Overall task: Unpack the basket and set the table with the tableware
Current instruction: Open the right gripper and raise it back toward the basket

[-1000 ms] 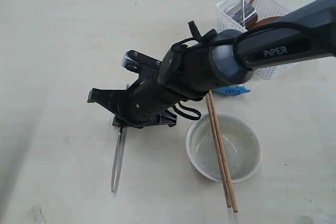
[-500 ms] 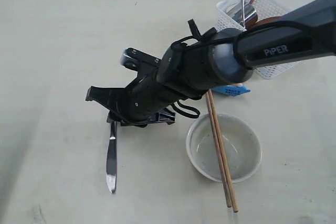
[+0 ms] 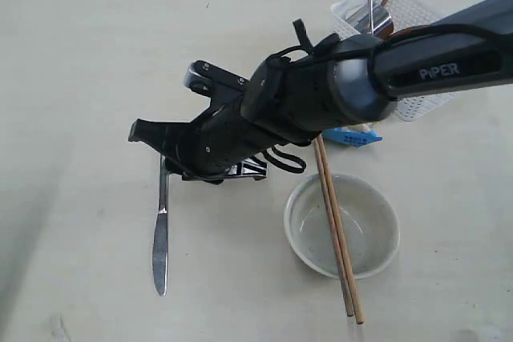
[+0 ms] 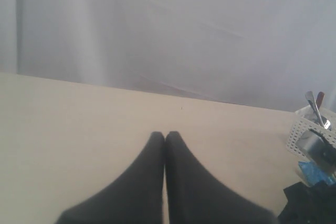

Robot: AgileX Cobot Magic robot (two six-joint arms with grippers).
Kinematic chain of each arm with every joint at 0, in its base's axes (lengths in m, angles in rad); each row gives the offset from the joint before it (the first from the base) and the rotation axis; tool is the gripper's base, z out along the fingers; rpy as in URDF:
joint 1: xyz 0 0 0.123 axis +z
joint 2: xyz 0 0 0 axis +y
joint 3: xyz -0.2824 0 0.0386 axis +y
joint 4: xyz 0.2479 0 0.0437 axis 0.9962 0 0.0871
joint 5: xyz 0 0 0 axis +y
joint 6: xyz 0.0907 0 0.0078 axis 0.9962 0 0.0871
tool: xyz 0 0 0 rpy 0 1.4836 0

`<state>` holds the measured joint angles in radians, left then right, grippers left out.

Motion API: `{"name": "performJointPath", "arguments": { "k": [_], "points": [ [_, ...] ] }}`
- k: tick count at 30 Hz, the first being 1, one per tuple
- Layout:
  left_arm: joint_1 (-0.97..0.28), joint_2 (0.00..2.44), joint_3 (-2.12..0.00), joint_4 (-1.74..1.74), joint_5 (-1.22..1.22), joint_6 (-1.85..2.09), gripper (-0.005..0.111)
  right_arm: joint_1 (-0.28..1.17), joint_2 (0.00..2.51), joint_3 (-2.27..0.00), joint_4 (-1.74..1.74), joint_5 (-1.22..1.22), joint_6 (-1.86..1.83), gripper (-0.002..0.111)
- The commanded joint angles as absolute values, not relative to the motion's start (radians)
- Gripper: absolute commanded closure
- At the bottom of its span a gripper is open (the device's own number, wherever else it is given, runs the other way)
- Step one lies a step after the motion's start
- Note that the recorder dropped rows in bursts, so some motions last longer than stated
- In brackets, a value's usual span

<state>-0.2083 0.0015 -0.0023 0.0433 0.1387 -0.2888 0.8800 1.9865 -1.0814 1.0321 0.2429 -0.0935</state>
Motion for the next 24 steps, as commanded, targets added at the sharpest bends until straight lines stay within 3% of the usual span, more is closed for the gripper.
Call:
{"name": "performJointPath", "arguments": {
  "k": [1, 2, 8, 18, 24],
  "points": [
    [-0.211, 0.000, 0.000, 0.053, 0.138, -0.283, 0.107, 0.876, 1.894, -1.080, 1.022, 0.238, -0.127, 0.104],
    [-0.211, 0.000, 0.000, 0.053, 0.138, -0.283, 0.107, 0.876, 1.872, -1.080, 1.022, 0.238, -0.136, 0.109],
    [-0.211, 0.000, 0.000, 0.053, 0.138, -0.283, 0.107, 0.798, 1.674, -1.080, 1.018, 0.255, -0.234, 0.109],
    [-0.211, 0.000, 0.000, 0.053, 0.138, -0.283, 0.107, 0.360, 1.531, -1.080, 0.940, 0.574, -0.285, 0.109],
    [-0.211, 0.000, 0.000, 0.053, 0.138, -0.283, 0.107, 0.196, 1.545, -1.093, 0.935, 0.597, -0.351, 0.109]
  ]
}}
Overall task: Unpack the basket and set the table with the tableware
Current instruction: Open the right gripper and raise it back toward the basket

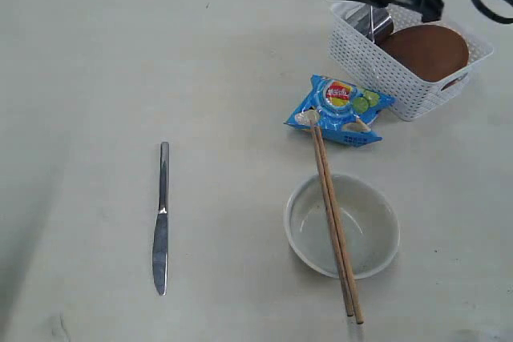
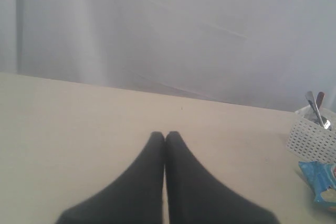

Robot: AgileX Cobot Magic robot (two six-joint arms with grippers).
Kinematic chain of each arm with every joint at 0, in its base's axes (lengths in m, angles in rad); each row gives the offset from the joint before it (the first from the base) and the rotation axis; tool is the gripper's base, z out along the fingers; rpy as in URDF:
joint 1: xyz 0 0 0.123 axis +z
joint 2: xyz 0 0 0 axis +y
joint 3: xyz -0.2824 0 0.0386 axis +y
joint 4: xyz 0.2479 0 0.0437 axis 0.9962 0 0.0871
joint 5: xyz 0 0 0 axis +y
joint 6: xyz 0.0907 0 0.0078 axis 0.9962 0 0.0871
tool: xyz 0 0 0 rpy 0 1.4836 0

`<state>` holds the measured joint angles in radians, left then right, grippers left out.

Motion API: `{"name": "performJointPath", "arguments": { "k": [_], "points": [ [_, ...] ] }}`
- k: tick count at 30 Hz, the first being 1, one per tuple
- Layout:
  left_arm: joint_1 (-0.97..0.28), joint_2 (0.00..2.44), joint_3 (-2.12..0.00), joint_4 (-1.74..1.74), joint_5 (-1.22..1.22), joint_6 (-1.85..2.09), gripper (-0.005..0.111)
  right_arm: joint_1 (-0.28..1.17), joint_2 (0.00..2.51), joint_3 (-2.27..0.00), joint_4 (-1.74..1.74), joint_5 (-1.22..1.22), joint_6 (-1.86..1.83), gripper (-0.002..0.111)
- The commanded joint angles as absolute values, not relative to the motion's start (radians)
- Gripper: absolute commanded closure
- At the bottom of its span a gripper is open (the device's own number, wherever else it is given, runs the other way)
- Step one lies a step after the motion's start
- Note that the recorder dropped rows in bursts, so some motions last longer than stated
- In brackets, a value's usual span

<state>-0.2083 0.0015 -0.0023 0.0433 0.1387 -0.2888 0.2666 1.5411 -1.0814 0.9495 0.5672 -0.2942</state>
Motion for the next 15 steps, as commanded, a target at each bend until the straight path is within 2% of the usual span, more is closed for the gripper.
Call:
{"name": "performJointPath", "arguments": {
  "k": [1, 9, 15],
  "points": [
    [-0.211, 0.000, 0.000, 0.053, 0.138, -0.283, 0.107, 0.187, 1.556, -1.106, 0.934, 0.605, -0.363, 0.109],
    [-0.211, 0.000, 0.000, 0.053, 0.138, -0.283, 0.107, 0.177, 1.698, -1.267, 0.844, 0.532, -0.352, 0.109],
    [-0.211, 0.000, 0.000, 0.053, 0.138, -0.283, 0.107, 0.177, 1.814, -1.399, 0.644, 0.422, -0.219, 0.109]
  ]
}}
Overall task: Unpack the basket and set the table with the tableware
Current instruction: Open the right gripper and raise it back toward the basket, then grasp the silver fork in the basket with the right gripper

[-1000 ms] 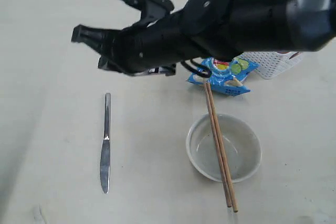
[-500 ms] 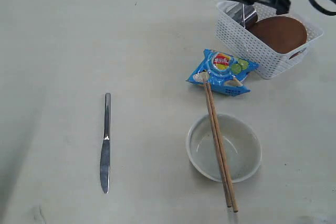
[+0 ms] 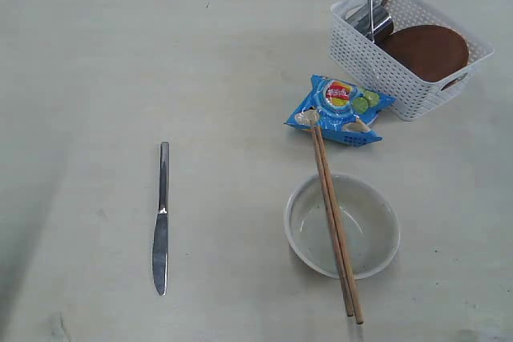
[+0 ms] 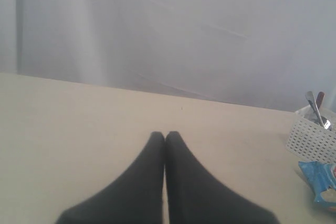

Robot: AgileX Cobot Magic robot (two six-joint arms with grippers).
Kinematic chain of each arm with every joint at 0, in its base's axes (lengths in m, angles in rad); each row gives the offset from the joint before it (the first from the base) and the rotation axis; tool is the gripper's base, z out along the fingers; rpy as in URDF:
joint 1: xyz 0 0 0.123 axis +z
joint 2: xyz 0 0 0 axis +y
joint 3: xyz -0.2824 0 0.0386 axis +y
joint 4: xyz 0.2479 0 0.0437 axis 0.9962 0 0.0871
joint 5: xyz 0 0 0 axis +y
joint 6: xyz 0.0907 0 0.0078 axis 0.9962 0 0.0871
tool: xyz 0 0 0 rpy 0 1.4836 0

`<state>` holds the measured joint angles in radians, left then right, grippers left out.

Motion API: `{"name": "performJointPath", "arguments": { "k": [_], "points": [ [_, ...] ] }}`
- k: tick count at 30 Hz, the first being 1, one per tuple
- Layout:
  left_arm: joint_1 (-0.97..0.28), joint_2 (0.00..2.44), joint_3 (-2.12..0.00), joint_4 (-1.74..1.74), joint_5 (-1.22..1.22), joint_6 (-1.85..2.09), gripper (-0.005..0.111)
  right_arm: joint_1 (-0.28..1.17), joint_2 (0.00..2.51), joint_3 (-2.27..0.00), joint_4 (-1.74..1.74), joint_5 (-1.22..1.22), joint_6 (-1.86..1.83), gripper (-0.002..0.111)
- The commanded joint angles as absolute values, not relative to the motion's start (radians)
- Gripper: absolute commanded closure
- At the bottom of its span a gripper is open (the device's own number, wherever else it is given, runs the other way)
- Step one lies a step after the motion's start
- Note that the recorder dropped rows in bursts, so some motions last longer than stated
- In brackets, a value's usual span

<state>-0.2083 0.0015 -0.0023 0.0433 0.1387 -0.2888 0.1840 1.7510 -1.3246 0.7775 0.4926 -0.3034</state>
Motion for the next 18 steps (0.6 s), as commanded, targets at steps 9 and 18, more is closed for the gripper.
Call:
{"name": "performJointPath", "arguments": {
  "k": [9, 18],
  "points": [
    [-0.211, 0.000, 0.000, 0.053, 0.138, -0.283, 0.107, 0.097, 2.036, -1.649, 0.450, 0.537, -0.156, 0.063],
    [-0.211, 0.000, 0.000, 0.053, 0.138, -0.283, 0.107, 0.101, 2.185, -1.768, 0.393, 0.600, -0.250, 0.061]
  ]
}}
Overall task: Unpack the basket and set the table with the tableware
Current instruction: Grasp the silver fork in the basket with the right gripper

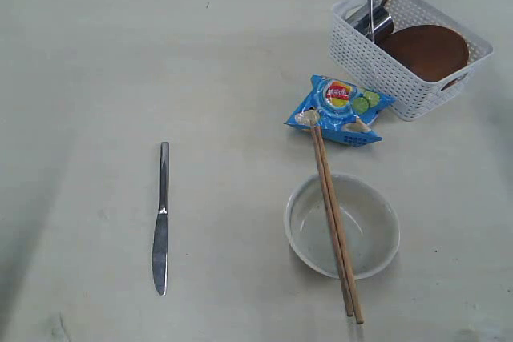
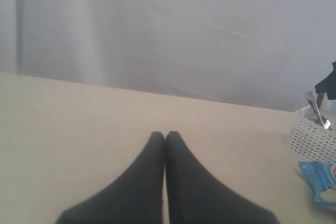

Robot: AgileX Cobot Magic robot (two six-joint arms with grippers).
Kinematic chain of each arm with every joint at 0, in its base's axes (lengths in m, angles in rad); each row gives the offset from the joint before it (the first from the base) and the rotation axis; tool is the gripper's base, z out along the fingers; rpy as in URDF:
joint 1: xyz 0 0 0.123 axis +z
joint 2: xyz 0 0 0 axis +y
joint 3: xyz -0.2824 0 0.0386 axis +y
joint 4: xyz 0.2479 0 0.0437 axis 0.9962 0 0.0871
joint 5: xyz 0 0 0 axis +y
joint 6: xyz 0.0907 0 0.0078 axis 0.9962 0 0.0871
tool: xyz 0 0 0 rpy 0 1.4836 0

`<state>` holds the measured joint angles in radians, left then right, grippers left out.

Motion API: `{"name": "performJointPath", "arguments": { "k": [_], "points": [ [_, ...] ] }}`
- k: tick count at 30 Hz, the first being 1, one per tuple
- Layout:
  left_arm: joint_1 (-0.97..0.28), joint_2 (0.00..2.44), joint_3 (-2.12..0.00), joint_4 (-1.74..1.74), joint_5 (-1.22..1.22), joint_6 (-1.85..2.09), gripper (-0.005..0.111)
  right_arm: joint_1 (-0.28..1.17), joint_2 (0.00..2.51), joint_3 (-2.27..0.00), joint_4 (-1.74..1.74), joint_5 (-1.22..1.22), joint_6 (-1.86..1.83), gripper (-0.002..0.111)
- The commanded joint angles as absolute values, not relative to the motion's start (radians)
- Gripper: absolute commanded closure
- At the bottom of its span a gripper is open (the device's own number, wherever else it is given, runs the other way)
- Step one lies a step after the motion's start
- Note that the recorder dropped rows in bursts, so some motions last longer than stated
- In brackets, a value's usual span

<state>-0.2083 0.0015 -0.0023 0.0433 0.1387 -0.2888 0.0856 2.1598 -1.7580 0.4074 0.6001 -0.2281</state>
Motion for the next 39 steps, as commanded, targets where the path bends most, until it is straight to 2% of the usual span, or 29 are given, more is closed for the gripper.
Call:
{"name": "performJointPath", "arguments": {
  "k": [1, 5, 8, 11, 34, 39],
  "points": [
    [-0.211, 0.000, 0.000, 0.053, 0.138, -0.283, 0.107, 0.101, 2.191, -1.768, 0.393, 0.598, -0.250, 0.061],
    [-0.211, 0.000, 0.000, 0.053, 0.138, -0.283, 0.107, 0.101, 2.216, -1.768, 0.393, 0.581, -0.250, 0.064],
    [-0.211, 0.000, 0.000, 0.053, 0.138, -0.283, 0.107, 0.101, 2.225, -1.768, 0.393, 0.559, -0.262, 0.075],
    [-0.211, 0.000, 0.000, 0.053, 0.138, -0.283, 0.107, 0.101, 2.230, -1.768, 0.393, 0.554, -0.262, 0.080],
    [-0.211, 0.000, 0.000, 0.053, 0.138, -0.283, 0.107, 0.101, 2.232, -1.768, 0.393, 0.547, -0.278, 0.081],
    [-0.211, 0.000, 0.000, 0.053, 0.138, -0.283, 0.107, 0.101, 2.232, -1.768, 0.393, 0.553, -0.278, 0.097]
  ]
}}
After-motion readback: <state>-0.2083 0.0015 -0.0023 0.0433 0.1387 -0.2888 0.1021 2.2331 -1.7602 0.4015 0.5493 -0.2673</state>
